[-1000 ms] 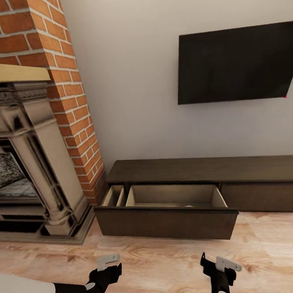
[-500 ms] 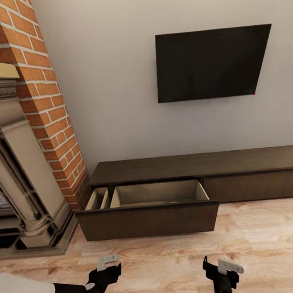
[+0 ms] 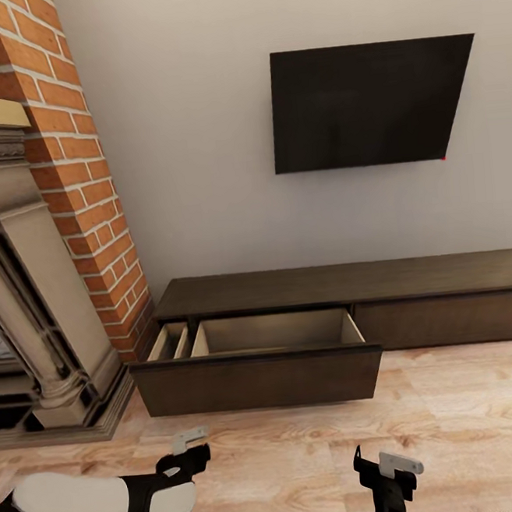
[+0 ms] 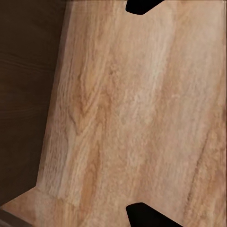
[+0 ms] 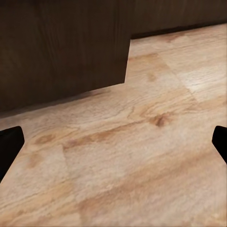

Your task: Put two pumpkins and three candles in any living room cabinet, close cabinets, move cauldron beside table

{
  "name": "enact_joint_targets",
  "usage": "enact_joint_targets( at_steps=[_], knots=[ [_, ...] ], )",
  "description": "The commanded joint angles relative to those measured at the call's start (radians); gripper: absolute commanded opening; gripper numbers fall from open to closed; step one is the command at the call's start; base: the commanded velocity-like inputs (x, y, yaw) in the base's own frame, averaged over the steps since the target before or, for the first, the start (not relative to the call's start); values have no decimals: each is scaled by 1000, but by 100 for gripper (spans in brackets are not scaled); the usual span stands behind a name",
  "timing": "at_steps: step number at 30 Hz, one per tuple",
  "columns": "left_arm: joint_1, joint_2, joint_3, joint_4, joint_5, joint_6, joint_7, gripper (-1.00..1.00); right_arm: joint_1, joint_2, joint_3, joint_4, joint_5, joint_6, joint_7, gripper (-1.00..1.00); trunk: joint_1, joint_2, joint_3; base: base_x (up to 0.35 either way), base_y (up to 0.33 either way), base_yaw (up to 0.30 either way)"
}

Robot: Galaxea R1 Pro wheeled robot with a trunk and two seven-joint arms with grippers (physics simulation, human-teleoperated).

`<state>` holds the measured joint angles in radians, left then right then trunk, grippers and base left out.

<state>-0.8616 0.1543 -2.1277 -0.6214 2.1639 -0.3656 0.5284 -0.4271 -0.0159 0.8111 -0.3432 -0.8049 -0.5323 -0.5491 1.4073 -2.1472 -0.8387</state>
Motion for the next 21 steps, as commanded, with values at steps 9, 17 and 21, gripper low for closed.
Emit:
enact_joint_targets(
  at_steps=[9, 17, 21],
  knots=[
    [4, -83, -6, 179, 35, 99, -46, 100, -6, 0, 4, -2, -1, 5, 56, 100, 34, -64, -29, 0, 0, 0],
    [4, -204, 6, 459, 103, 239, -162, 100, -135, 2, 0, -4, -13, 180, 74, 100, 65, -120, -54, 0, 0, 0],
    [4, -224, 9, 503, 106, 249, -170, 100, -171, 2, -2, -7, -18, 238, 75, 100, 80, -148, -67, 0, 0, 0]
  ],
)
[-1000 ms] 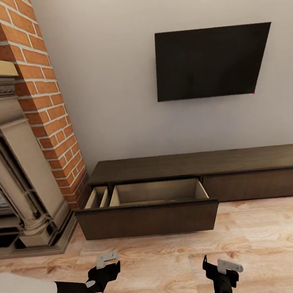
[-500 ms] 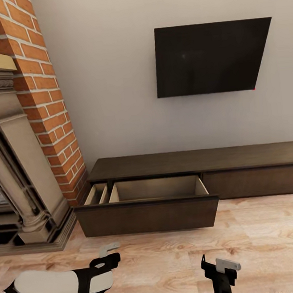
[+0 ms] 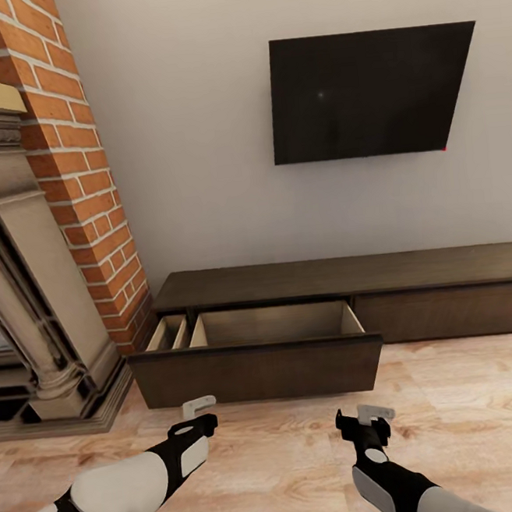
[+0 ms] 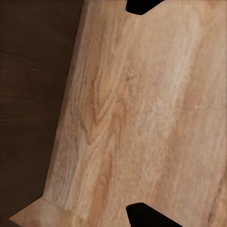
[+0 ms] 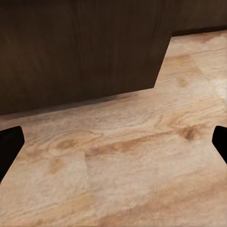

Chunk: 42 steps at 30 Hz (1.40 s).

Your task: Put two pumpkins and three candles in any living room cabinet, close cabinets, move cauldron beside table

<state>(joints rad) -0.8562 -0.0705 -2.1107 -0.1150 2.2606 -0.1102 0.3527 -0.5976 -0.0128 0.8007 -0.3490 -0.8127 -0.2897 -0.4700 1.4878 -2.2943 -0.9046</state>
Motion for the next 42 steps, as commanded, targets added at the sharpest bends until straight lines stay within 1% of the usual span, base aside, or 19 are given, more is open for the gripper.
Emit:
enact_joint_targets(
  at_steps=[1, 2, 4, 6, 11, 12, 13, 15, 16, 18, 19, 22, 24, 26, 28, 30, 42],
  knots=[
    [-1, -2, -8, 1, 10, -6, 5, 100, -2, -1, 9, -2, -11, -6, -4, 100, 4, -8, -4, 0, 0, 0],
    [-1, -3, -9, 4, 11, -5, 4, 100, -5, -1, 10, -2, -11, -15, -4, 100, 8, -15, -7, 0, 0, 0],
    [-1, -5, -10, 8, 10, -10, 4, 100, -7, -1, 14, 1, -11, -82, -5, 100, 15, -29, -14, 0, 0, 0],
    [-1, -5, -11, 9, 12, -12, 4, 100, -8, -1, 15, 3, -12, -127, -5, 100, 23, -43, -20, 0, 0, 0],
    [-1, -5, -12, 9, 13, -12, 4, 100, -8, -1, 16, 5, -10, -137, -4, 100, 42, -78, -36, 0, 0, 0],
    [-1, -3, -11, 8, 14, -13, 4, 100, -8, 1, 20, 5, -7, -137, 1, 100, 46, -85, -39, 0, 0, 0],
    [-1, -1, -10, 7, 14, -15, 3, 100, -15, 24, 16, -2, -3, -74, 26, 100, 50, -92, -42, 0, 0, 0],
    [-1, -2, -11, 5, 14, -16, 3, 100, -52, 43, 15, 2, 2, -34, 36, 100, 57, -106, -49, 0, 0, 0],
    [-1, -3, -11, 5, 14, -16, 3, 100, -60, 48, 15, 3, 9, -26, 38, 100, 61, -113, -52, 0, 0, 0],
    [-1, -3, -11, 4, 14, -16, 3, 100, -66, 53, 17, 5, 24, -19, 39, 100, 69, -127, -58, 0, 0, 0],
    [-1, -4, -11, 3, 14, -17, 3, 100, -69, 59, 20, 6, 48, -16, 40, 100, 73, -134, -61, 0, 0, 0],
    [-1, -4, -11, 1, 14, -17, 3, 100, -72, 63, 19, 10, 95, -13, 44, 100, 84, -155, -70, 0, 0, 0],
    [-1, -5, -11, -2, 14, -17, 3, 100, -72, 66, 20, 27, 113, -15, 60, 100, 92, -169, -77, 0, 0, 0],
    [-1, -6, -11, -28, 12, -17, 3, 100, -73, 71, 19, 46, 134, -17, 71, 100, 100, -183, -83, 0, 0, 0],
    [-1, -6, -11, -46, 10, -17, 3, 100, -73, 74, 18, 56, 146, -20, 76, 100, 107, -197, -89, 0, 0, 0],
    [-1, -6, -11, -56, 9, -17, 3, 100, -73, 75, 16, 64, 153, -23, 78, 100, 112, -206, -96, 0, 0, 0],
    [-1, -3, -11, -57, 11, -17, 3, 100, -73, 77, 17, 89, 156, -23, 79, 100, 118, -209, -142, 0, 0, 0]
  ],
)
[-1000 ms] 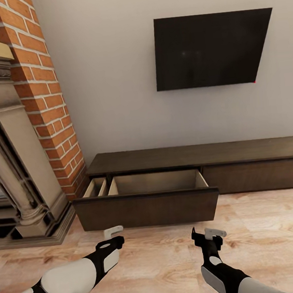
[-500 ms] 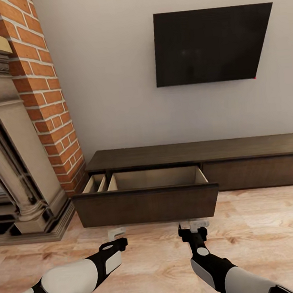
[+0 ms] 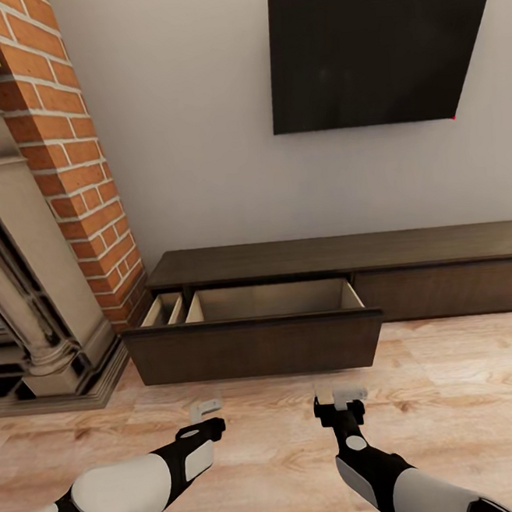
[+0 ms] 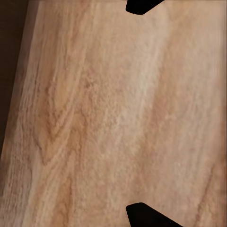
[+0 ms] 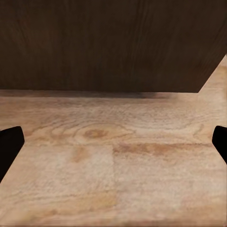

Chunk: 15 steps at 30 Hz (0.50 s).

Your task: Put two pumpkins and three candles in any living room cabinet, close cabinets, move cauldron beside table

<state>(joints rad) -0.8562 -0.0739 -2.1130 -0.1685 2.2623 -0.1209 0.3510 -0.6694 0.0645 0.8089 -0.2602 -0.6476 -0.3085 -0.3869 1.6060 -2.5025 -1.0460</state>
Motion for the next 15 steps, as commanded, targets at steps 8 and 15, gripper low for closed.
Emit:
enact_joint_targets(
  at_steps=[8, 15],
  knots=[
    [-1, 1, -8, -4, 10, -9, 4, 100, -1, 0, 10, 2, -10, -15, -4, 100, 1, -1, -13, 3, 0, 0],
    [-1, 6, -8, -6, 11, -43, 3, 100, -1, 1, 10, 2, -11, -33, -4, 100, 1, -1, -13, 243, 109, 0]
  ],
)
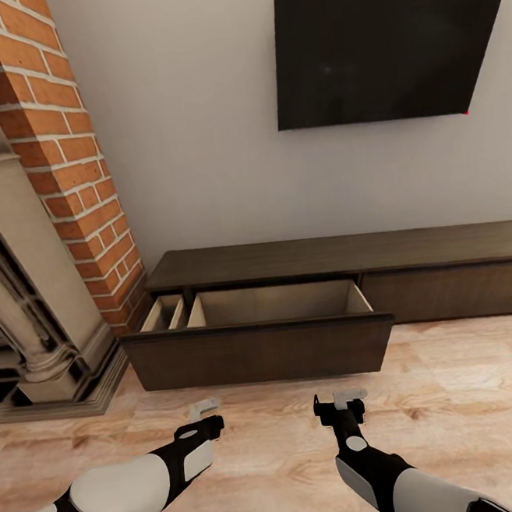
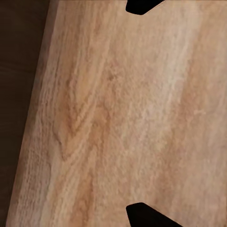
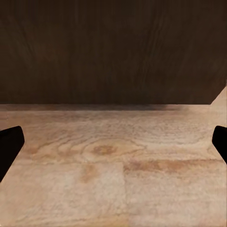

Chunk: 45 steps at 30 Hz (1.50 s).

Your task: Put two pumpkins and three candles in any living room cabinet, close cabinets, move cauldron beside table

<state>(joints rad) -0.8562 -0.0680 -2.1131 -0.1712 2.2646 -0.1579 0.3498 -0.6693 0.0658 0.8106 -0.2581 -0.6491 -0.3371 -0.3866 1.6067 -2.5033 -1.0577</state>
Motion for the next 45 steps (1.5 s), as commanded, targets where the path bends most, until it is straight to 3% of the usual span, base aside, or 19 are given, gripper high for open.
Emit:
enact_joint_targets(
  at_steps=[1, 14, 45],
  knots=[
    [-1, 0, -8, -3, 9, -7, 5, 100, -1, 0, 9, 0, -9, -5, -5, 100, 0, 0, -1, 304, 191, 0],
    [-1, 0, -8, -4, 9, -9, 5, 100, -1, 1, 9, 0, -9, -5, -5, 100, 0, 0, -1, 300, 171, 0],
    [-1, 0, -8, -5, 9, -40, 5, 100, -1, 0, 9, 0, -7, -6, -5, 100, 0, 0, -1, 316, 3, 0]
  ],
)
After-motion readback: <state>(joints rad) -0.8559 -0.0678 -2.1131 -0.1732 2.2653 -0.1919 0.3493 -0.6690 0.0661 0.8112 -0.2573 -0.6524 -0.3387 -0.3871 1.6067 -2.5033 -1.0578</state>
